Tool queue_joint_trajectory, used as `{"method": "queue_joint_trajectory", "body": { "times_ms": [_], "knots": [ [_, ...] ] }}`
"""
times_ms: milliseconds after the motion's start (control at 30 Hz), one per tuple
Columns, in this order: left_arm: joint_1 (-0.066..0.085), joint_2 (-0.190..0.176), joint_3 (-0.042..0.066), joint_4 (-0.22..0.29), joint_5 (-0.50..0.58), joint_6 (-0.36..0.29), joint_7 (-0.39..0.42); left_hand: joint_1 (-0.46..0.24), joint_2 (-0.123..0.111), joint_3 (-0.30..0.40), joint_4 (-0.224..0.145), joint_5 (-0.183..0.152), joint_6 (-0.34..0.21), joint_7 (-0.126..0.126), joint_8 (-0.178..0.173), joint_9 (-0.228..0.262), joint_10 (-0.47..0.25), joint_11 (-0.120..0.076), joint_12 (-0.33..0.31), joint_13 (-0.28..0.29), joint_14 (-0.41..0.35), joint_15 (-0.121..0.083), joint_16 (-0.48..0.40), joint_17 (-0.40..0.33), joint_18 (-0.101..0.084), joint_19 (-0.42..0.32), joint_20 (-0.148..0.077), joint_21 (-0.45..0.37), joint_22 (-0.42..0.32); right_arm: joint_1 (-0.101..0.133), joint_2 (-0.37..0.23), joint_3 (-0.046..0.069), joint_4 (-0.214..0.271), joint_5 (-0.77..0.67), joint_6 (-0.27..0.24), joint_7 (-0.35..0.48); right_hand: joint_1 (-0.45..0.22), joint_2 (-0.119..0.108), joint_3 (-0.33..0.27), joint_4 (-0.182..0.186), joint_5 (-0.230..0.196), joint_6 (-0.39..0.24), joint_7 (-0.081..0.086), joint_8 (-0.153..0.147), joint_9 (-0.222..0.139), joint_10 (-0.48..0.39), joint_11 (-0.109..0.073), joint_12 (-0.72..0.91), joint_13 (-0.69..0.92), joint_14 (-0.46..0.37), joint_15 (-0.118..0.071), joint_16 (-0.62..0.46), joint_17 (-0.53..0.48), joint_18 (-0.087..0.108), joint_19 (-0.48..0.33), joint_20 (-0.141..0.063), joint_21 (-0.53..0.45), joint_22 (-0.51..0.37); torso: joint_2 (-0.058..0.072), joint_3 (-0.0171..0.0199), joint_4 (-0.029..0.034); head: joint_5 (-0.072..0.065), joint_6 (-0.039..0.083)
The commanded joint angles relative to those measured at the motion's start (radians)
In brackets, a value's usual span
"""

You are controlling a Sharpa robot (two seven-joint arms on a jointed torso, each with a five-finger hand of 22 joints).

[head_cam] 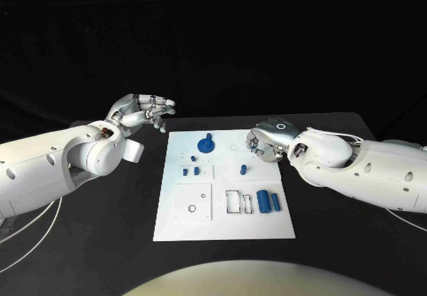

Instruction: Assemble the parts on the task board

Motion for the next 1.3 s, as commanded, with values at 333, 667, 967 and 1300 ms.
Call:
{"method": "queue_joint_trajectory", "body": {
  "times_ms": [333,667,967,1300],
  "knots": [
    [0.001,0.026,0.001,-0.013,0.023,0.019,0.005,0.008,-0.002,-0.007,0.003,0.002,-0.009,-0.001,-0.007,-0.002,-0.013,0.001,0.008,0.001,-0.008,0.001,0.0,-0.009,0.019,-0.002,0.007,-0.009,-0.008,-0.018,0.067,0.001,0.12,0.046,-0.062,0.047,0.033,0.041,0.015,-0.008,0.003,0.003,0.001,0.006,0.002,0.059,-0.051,-0.001,0.055,0.058,-0.006,0.007,0.003,-0.011,0.004,-0.002,0.003,0.001,0.0,-0.0014,0.0022,0.066,-0.007],
    [0.001,0.074,0.001,-0.03,0.034,-0.001,0.011,0.005,-0.001,-0.01,0.007,0.001,-0.011,0.0,-0.007,-0.002,-0.017,0.002,0.01,0.002,-0.01,0.003,0.001,-0.009,0.019,-0.003,0.009,-0.01,-0.009,-0.101,0.171,-0.008,0.096,0.048,-0.047,0.067,0.032,0.041,0.016,-0.009,0.005,0.001,0.003,0.006,0.002,0.057,-0.05,-0.002,0.056,0.058,-0.006,0.007,0.002,-0.01,0.001,-0.002,0.0,-0.001,0.001,-0.0029,0.002,0.129,-0.022],
    [0.002,0.09,0.001,-0.032,0.036,-0.004,0.011,0.0,-0.001,-0.014,0.012,0.002,-0.013,0.0,-0.008,-0.003,-0.021,0.004,0.012,0.004,-0.013,0.004,0.002,-0.011,0.019,-0.004,0.01,-0.014,-0.012,-0.142,0.213,-0.014,0.059,0.042,-0.03,0.068,0.032,0.041,0.017,-0.009,0.005,0.0,0.004,0.005,0.002,0.056,-0.049,-0.003,0.057,0.059,-0.005,0.008,0.003,-0.009,0.0,-0.002,-0.001,-0.002,0.001,-0.0009,0.0022,0.151,-0.024],
    [0.002,0.092,0.001,-0.031,0.037,0.001,0.008,-0.001,-0.001,-0.016,0.014,0.001,-0.014,0.001,-0.008,-0.003,-0.024,0.004,0.013,0.004,-0.014,0.005,0.003,-0.01,0.019,-0.004,0.011,-0.015,-0.012,-0.156,0.227,-0.016,0.038,0.027,-0.023,0.059,0.031,0.041,0.017,-0.008,0.005,-0.001,0.005,0.004,0.002,0.055,-0.048,-0.004,0.057,0.059,-0.005,0.008,0.004,-0.009,-0.002,-0.001,-0.004,-0.004,0.002,0.0003,0.0011,0.158,-0.024]
  ]
}}
